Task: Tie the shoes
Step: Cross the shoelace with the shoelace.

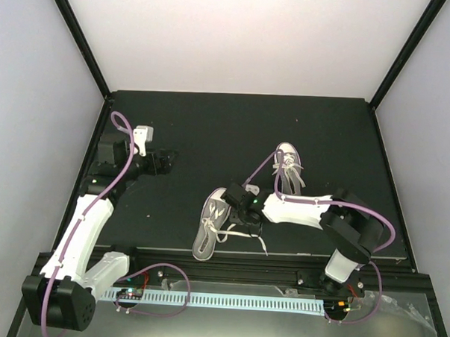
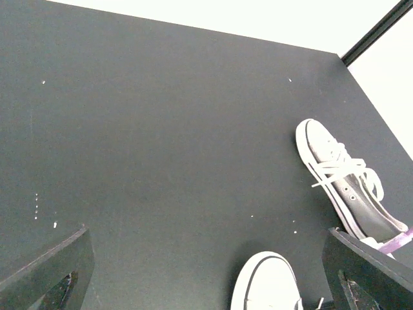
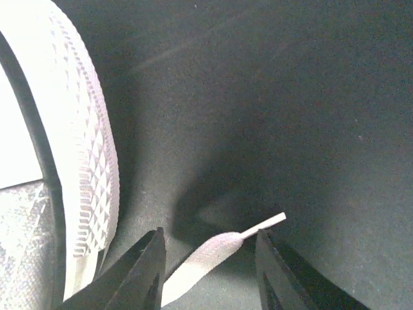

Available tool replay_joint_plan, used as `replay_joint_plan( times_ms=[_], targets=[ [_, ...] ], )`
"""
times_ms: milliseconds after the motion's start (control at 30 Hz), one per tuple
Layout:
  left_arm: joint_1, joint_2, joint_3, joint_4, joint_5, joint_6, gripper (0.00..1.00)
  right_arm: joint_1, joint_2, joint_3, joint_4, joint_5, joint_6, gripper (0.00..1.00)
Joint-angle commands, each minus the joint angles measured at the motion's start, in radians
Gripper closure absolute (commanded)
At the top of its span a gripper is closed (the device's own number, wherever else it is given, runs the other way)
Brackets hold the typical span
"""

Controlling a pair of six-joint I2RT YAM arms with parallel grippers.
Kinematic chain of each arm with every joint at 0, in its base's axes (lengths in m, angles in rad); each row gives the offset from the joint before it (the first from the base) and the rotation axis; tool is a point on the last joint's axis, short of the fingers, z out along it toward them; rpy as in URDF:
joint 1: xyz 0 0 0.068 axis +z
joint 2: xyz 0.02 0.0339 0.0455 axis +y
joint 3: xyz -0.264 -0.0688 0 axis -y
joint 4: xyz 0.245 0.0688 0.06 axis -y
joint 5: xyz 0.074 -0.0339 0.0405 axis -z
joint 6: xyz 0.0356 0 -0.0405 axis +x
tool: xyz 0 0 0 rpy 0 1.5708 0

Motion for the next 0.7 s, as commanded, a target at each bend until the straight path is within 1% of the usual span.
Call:
replay_joint_plan(
  times_ms=[0,67,133,167,267,300,467,567,667],
  targets=[
    [0.014,-0.019,-0.002,0.015,0.040,0.010,0.01,0.017,0.063,0.036,-0.055,0.016,0.019,0.62],
    [0.018,-0.021,-0.002,0.015,0.046,0.008,0.01,0.024,0.089,0.065,-0.109,0.042,0.022,0.66],
    [0.024,-0.024,-0.003,0.014,0.050,0.009,0.01,0.030,0.117,0.100,-0.170,0.079,0.024,0.73],
    [0.025,-0.027,-0.002,0.014,0.052,0.008,0.01,0.035,0.132,0.118,-0.197,0.099,0.027,0.78],
    [0.027,-0.036,-0.008,0.022,0.065,0.010,0.01,0.038,0.155,0.153,-0.244,0.145,0.028,0.96],
    [0.026,-0.038,-0.013,0.030,0.073,0.006,0.01,0.038,0.155,0.161,-0.249,0.152,0.028,0.98],
    [0.023,-0.016,-0.036,0.061,0.134,0.000,0.01,0.037,0.101,0.207,-0.252,0.218,-0.011,0.98],
    [0.014,0.012,-0.036,0.061,0.161,0.005,0.01,0.038,0.040,0.230,-0.250,0.268,-0.043,0.99],
    [-0.017,0.030,-0.040,0.073,0.181,0.014,0.02,0.036,-0.032,0.224,-0.211,0.300,-0.085,0.98]
  ],
)
